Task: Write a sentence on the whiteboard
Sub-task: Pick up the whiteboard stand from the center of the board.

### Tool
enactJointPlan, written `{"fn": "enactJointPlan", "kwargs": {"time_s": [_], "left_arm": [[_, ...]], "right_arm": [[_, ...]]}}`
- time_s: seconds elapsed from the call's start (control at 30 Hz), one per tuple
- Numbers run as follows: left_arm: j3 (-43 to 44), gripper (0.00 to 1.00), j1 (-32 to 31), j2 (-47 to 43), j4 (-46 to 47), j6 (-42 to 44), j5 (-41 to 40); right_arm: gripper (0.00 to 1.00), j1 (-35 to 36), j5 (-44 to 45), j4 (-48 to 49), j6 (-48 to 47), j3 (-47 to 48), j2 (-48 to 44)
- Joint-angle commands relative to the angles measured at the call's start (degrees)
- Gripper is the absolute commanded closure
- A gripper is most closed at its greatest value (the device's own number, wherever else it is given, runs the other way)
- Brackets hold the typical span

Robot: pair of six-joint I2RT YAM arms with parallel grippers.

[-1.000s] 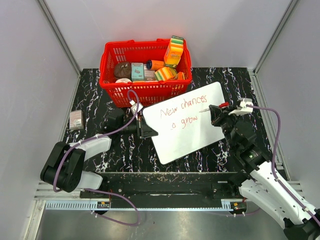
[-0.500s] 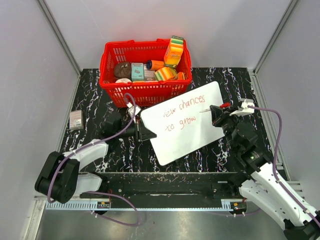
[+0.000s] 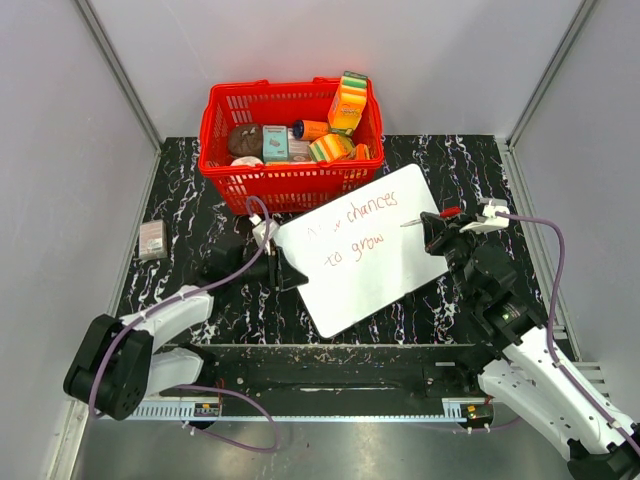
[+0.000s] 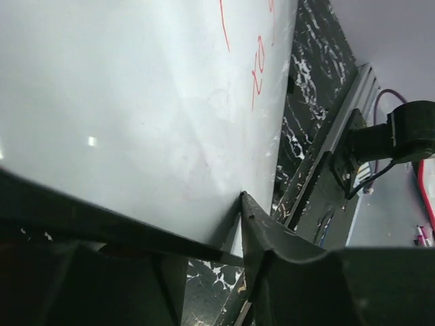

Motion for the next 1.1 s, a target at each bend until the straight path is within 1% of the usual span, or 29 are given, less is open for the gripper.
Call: {"fn": "enactJointPlan", "kwargs": {"time_s": [0.0, 0.03, 0.13, 0.17, 0.23, 0.27, 0.3, 0.37, 0.4, 0.43, 0.5, 0.57, 0.6, 0.63, 0.67, 0.7, 0.73, 0.77, 0.8, 0.83, 0.87, 0.9, 0.93, 0.97, 1.0, 1.07], "left_arm": [[-0.92, 0.57, -0.92, -2.5, -4.31, 5.36, -4.46], [-1.01, 0.47, -0.84, -3.12, -4.49, 5.28, -4.99], [-1.53, 0.34, -1.1, -6.98, -5.45, 4.58, -7.72], [-2.06, 0.25, -1.27, -8.21, -6.15, 4.23, -8.77], [-2.59, 0.17, -1.45, -12.52, -7.29, 3.7, -11.67], [-3.03, 0.06, -1.45, -14.27, -8.95, 3.17, -12.98], [-3.12, 0.02, -1.63, -17.94, -10.01, 2.82, -15.78], [-3.64, 0.01, -1.98, -21.91, -13.08, 1.25, -18.52], [-3.91, 0.01, -2.24, -25.85, -13.97, 0.54, -20.45], [-4.08, 0.01, -2.42, -27.98, -15.63, -0.25, -21.42], [-3.82, 0.01, -3.56, -33.24, -17.48, -2.01, -24.14], [-2.86, 0.02, -6.18, -35.72, -20.83, -2.8, -26.08], [-2.68, 0.12, -7.24, -36.87, -21.1, -2.98, -26.88], [-2.42, 0.16, -8.3, -36.88, -21.19, -3.33, -26.97], [-1.46, 0.21, -10.92, -36.62, -21.19, -3.68, -27.23], [-0.75, 0.28, -12.42, -35.13, -21.27, -3.77, -28.11], [0.04, 0.38, -14.0, -34.08, -21.54, -3.69, -28.98], [1.53, 0.45, -17.76, -32.93, -21.45, -3.69, -30.04], [2.32, 0.5, -19.89, -30.22, -21.19, -3.6, -32.57], [3.03, 0.61, -22.17, -28.46, -20.4, -3.25, -33.9], [4.86, 0.69, -26.63, -26.53, -19.87, -2.73, -35.22], [5.92, 0.75, -28.94, -22.24, -19.26, -2.37, -38.02], [7.07, 0.8, -31.22, -19.76, -18.3, -1.76, -39.0], [9.69, 0.88, -35.68, -17.22, -18.29, -0.54, -40.4], [11.11, 0.92, -37.73, -11.62, -18.2, 0.17, -43.46], [15.5, 1.0, -42.55, -5.53, -17.94, 1.58, -44.72]], "right_arm": [[1.0, -0.28, 0.08, 0.83, -0.14, 0.37, -0.53], [1.0, -0.28, 0.08, 0.75, -0.14, 0.37, -0.53], [1.0, -0.28, 0.08, 0.66, -0.06, 0.46, -0.62], [1.0, -0.28, 0.17, 0.66, -0.05, 0.46, -0.79], [1.0, -0.28, 0.17, 0.57, -0.32, 0.55, -0.97], [1.0, -0.28, 0.26, 0.39, -0.23, 0.64, -1.06], [1.0, -0.28, 0.26, 0.31, -0.23, 0.81, -1.32], [1.0, -0.28, 0.17, 0.13, -0.23, 0.9, -1.49], [1.0, -0.28, 0.17, -0.04, -0.23, 0.99, -1.58], [1.0, -0.28, 0.08, -0.05, -0.32, 1.08, -1.58], [1.0, -0.28, 0.08, -0.4, -0.32, 1.34, -1.67], [1.0, -0.28, 0.17, -0.66, -0.41, 1.34, -1.59], [1.0, -0.28, 0.26, -0.84, -0.58, 1.34, -1.58], [1.0, -0.28, 0.26, -0.84, -0.58, 1.25, -1.58], [1.0, -0.37, 0.35, -0.84, -0.67, 1.25, -1.5], [1.0, -0.37, 0.35, -0.84, -0.67, 1.17, -1.41], [1.0, -0.28, 0.35, -0.92, -0.76, 1.08, -1.32], [1.0, -0.19, 0.35, -1.1, -0.84, 1.16, -1.32], [1.0, -0.28, 0.43, -1.19, -0.93, 1.08, -1.41], [1.0, -0.28, 0.52, -1.28, -1.02, 1.08, -1.49], [1.0, -0.28, 0.7, -1.28, -1.11, 1.08, -1.41], [1.0, -0.28, 0.78, -1.36, -1.28, 0.99, -1.49], [1.0, -0.28, 0.87, -1.28, -1.37, 0.9, -1.5], [1.0, -0.28, 0.96, -1.36, -1.37, 0.9, -1.58], [1.0, -0.37, 0.96, -1.36, -1.46, 1.16, -1.41], [1.0, -0.28, 1.48, -3.1, -1.9, 1.51, -0.97]]}}
